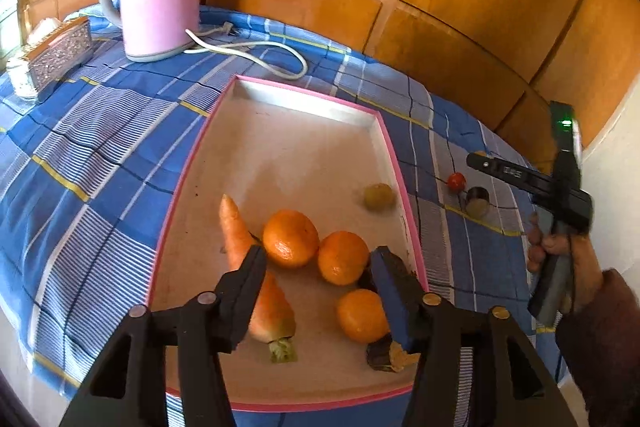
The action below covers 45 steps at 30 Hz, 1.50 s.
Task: Organize fruits
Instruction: 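Carry the small yellow fruit over the tray and release it with the right tool, then grasp the cut log piece with the right tool while the left tool grasps the red tomato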
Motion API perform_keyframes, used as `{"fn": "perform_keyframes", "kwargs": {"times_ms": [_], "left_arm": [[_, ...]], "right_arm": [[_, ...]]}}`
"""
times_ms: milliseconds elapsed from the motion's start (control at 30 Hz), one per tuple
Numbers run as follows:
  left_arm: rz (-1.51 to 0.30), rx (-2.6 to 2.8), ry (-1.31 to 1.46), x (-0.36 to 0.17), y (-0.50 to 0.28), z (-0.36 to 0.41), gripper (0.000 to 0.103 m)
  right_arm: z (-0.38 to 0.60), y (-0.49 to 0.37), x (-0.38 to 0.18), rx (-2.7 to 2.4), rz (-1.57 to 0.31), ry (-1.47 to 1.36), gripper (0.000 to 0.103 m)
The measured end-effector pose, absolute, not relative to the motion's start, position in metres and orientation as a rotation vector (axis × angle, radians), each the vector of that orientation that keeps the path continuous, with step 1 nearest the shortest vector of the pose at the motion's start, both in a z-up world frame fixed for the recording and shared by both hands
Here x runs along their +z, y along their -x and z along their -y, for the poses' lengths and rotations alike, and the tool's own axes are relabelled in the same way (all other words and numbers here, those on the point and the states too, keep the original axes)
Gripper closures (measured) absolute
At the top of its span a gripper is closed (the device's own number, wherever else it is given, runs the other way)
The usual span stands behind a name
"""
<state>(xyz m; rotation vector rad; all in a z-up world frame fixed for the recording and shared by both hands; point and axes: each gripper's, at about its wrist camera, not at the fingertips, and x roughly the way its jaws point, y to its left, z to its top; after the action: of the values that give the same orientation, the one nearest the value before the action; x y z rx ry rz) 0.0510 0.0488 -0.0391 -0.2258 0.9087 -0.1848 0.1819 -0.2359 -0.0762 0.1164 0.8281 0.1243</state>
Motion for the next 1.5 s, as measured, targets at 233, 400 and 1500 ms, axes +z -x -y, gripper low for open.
{"fn": "perform_keyframes", "kwargs": {"times_ms": [233,400,1500], "left_arm": [[-0.879,-0.156,0.232,-0.029,-0.040,-0.057,0.044],[-0.855,-0.137,0.230,-0.022,-0.031,-0.062,0.041],[-0.880,-0.297,0.074,-0.012,-0.056,0.024,0.035]], "right_arm": [[0.160,-0.152,-0.048,0.435,-0.824,-0.084,0.078],[0.099,-0.134,-0.054,0.590,-0.875,-0.050,0.077],[0.256,-0.125,-0.100,0.129,-0.900,-0.254,0.064]]}}
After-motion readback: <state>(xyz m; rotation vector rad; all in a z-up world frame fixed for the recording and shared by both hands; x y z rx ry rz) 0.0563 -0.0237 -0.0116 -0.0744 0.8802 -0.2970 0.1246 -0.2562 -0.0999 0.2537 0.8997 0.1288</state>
